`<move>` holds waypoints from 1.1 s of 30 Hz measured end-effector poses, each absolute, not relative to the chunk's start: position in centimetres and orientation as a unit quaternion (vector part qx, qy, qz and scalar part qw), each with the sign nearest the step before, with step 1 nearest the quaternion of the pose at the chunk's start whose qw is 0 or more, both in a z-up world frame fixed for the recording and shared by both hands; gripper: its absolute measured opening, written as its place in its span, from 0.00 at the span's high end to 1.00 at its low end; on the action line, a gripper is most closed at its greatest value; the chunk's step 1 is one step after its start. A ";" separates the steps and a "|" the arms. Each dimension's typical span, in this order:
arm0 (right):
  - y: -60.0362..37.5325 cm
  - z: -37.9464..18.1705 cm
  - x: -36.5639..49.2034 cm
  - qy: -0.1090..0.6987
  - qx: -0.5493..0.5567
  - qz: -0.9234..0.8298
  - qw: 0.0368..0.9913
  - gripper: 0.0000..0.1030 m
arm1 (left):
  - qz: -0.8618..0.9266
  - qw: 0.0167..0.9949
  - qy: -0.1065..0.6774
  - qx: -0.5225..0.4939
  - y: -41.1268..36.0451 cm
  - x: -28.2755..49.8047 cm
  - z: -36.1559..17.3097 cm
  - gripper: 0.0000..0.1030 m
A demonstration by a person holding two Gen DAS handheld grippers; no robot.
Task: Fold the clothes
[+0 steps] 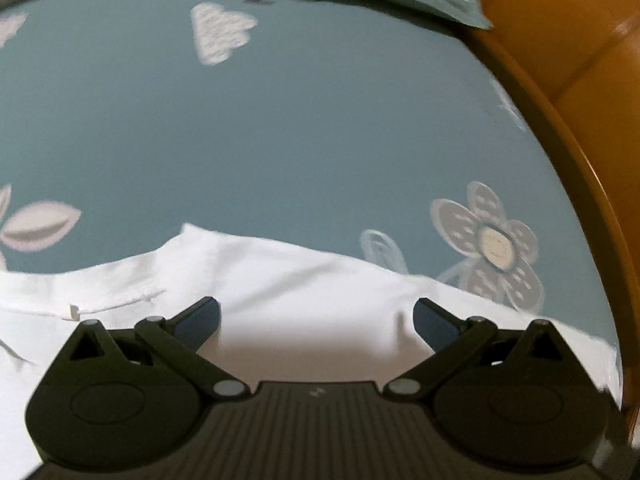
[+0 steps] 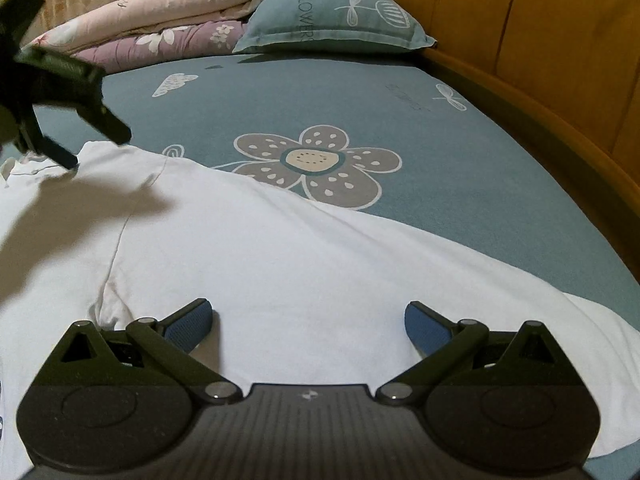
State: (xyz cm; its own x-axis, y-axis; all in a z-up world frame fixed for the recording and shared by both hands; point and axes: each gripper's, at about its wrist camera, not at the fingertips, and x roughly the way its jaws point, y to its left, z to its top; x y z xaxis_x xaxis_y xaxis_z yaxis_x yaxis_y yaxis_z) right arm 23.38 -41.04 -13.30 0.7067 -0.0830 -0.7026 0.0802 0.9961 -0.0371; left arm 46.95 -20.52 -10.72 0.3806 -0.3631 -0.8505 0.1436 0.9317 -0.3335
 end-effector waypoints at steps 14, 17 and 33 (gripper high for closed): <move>-41.0 -13.4 23.6 0.376 -0.001 -0.044 0.925 0.00 | -0.156 0.854 0.482 -0.121 -18.7 47.9 -8.4 0.01; -41.0 -13.3 23.7 0.378 0.000 -0.046 0.924 0.00 | -0.145 0.852 0.491 -0.109 -16.4 46.8 -5.9 0.01; -40.8 -13.4 24.0 0.376 0.003 -0.061 0.925 0.00 | -0.085 0.835 0.530 -0.125 -8.0 44.5 -11.2 0.01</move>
